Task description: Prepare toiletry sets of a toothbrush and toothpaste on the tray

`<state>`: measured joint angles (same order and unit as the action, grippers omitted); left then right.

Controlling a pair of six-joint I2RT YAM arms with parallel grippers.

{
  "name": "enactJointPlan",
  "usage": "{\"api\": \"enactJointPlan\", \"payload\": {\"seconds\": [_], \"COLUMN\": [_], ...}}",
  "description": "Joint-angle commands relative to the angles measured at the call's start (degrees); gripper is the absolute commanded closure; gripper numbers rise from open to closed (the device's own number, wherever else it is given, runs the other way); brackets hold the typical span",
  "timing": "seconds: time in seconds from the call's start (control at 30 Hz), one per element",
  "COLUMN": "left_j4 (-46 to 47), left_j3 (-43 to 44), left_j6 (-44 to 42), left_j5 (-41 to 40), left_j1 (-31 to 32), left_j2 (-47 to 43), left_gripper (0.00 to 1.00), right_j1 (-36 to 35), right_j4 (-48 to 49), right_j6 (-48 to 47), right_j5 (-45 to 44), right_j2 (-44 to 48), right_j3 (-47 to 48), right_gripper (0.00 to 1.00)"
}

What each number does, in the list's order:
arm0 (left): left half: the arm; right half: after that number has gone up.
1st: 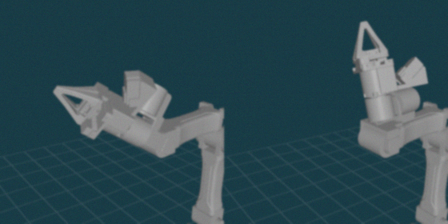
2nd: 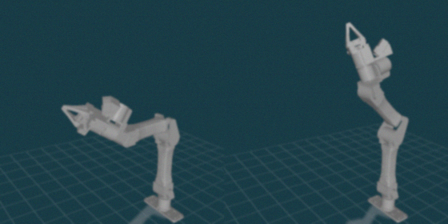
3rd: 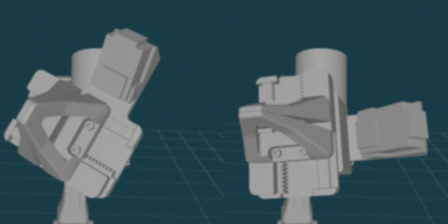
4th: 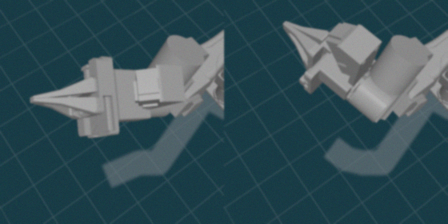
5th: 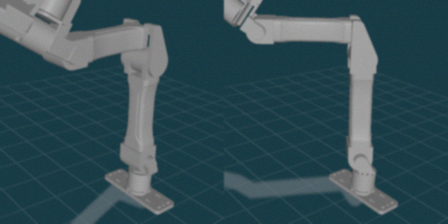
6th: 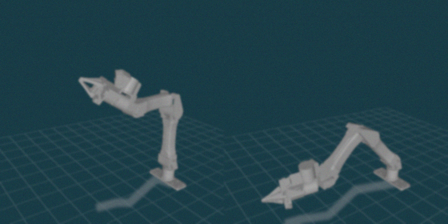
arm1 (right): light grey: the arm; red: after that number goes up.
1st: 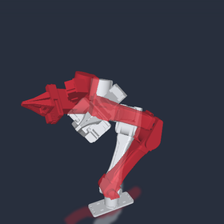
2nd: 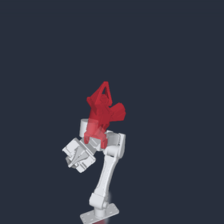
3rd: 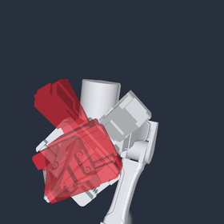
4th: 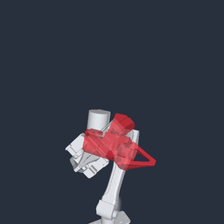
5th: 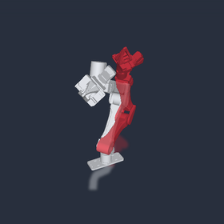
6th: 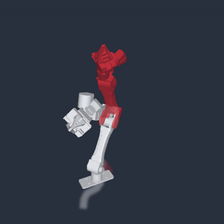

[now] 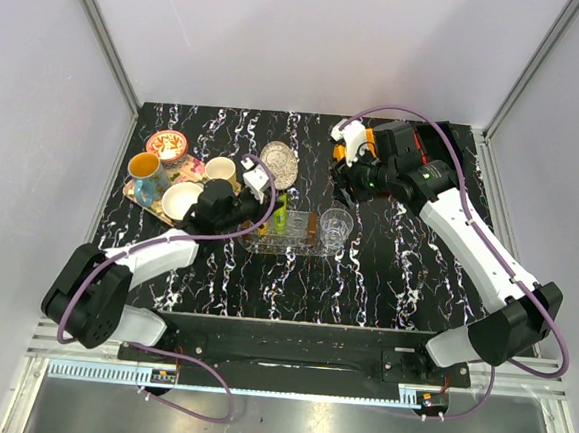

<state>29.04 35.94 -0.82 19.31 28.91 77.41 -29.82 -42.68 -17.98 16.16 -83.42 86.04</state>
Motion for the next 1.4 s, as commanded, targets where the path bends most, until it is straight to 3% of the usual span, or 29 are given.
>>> {"api": "enactJointPlan", "payload": {"seconds": [0.0, 0.73, 0.87, 1.0, 1.37], "left_j4": [6.82, 8.05, 7.97, 6.91, 3.92], "left_j3": [0.09, -1.49, -1.58, -1.23, -0.44], "left_j6": [-0.5, -1.29, -1.55, -1.64, -2.26], "left_j5": [0.9, 2.14, 1.96, 1.96, 1.87], "left_j1": [-0.43, -0.43, -0.43, -0.52, -0.52], "left_j2": [0.29, 2.05, 2.13, 2.13, 0.91], "left_gripper": [1.0, 0.98, 0.92, 0.78, 0.52], "right_j1": [0.47, 0.38, 0.47, 0.38, 0.47], "right_j4": [2.16, 2.16, 2.16, 2.07, 2.07], "right_j6": [0.05, 0.05, 0.05, 0.14, 0.14], "right_j5": [1.33, 1.5, 1.42, 1.33, 1.06], "right_j2": [-0.17, -0.78, -0.52, -0.17, 0.8], "right_j3": [0.18, 0.27, 0.09, -0.26, -0.61], "right_gripper": [0.42, 0.42, 0.42, 0.42, 0.42]}}
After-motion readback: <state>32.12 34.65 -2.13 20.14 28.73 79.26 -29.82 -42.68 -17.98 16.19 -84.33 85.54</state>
